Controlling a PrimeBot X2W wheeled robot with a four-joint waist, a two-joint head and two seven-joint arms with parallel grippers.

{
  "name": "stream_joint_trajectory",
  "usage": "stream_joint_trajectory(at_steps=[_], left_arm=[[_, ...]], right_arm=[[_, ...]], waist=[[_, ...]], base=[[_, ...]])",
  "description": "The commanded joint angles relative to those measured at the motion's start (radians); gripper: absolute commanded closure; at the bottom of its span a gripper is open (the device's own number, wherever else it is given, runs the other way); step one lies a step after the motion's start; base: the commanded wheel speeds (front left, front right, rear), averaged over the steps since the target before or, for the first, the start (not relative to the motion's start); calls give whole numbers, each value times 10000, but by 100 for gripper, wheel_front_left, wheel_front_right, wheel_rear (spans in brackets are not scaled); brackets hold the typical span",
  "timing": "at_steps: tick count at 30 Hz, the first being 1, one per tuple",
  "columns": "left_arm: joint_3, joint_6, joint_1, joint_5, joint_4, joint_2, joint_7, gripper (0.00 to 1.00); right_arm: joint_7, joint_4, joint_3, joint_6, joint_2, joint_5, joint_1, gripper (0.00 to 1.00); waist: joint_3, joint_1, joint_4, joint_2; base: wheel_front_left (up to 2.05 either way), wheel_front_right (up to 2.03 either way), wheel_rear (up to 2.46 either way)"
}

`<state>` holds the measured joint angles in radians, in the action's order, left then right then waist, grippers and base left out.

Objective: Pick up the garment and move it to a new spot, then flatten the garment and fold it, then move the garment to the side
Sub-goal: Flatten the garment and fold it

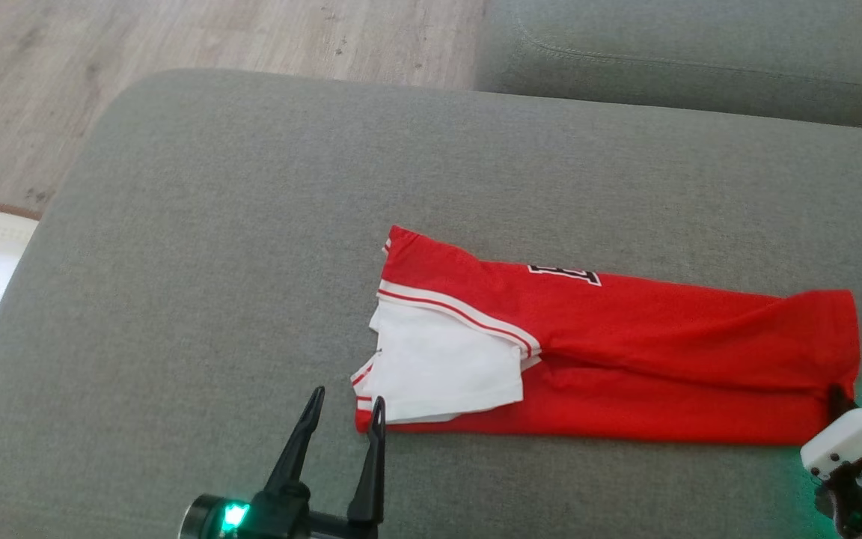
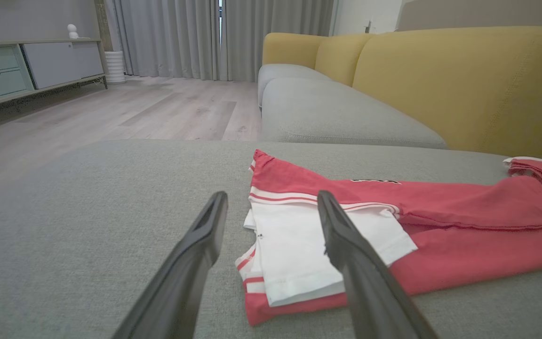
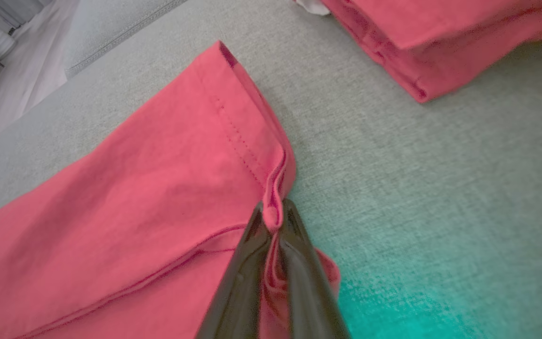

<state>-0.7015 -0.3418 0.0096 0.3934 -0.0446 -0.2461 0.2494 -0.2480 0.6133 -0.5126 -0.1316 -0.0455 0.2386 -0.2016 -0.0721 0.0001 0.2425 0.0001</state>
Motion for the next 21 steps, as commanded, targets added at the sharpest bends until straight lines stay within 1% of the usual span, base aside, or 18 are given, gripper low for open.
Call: stream_joint_trajectory(at_steps=[1,3,6,9,12,16,21], left_arm=[[477,67,-139,-131,217,90,124,0],[573,145,-85,-200,163,134,124,0],[710,234,-14,-299,113,189,124,0],[839,320,38,-393,92,222,124,0],[972,390,76,-457,51,250,124,0],[1068,519,93,-507,-46,321,124,0],[1091,688,69,-576,-171,436,124,0]], right_arm=[[138,-428,262,9,-48,21,-31,100],[170,-782,131,9,-70,67,32,100],[44,-1448,-117,9,-286,224,184,100],[-308,-2247,-363,9,-482,647,379,100],[-662,-3245,-278,9,-576,1011,613,100],[-938,-4603,300,9,-420,1600,744,100],[-1150,-5677,1600,9,-128,2072,567,100]], waist=[[42,-1,-149,-1],[84,-1,-283,-1],[131,-1,-487,-1],[164,-1,-683,-1],[181,-1,-870,-1],[192,-1,-1034,-1],[234,-1,-1035,-1]], base=[[0,0,0],[0,0,0],[0,0,0],[0,0,0],[0,0,0],[0,0,0],[0,0,0]])
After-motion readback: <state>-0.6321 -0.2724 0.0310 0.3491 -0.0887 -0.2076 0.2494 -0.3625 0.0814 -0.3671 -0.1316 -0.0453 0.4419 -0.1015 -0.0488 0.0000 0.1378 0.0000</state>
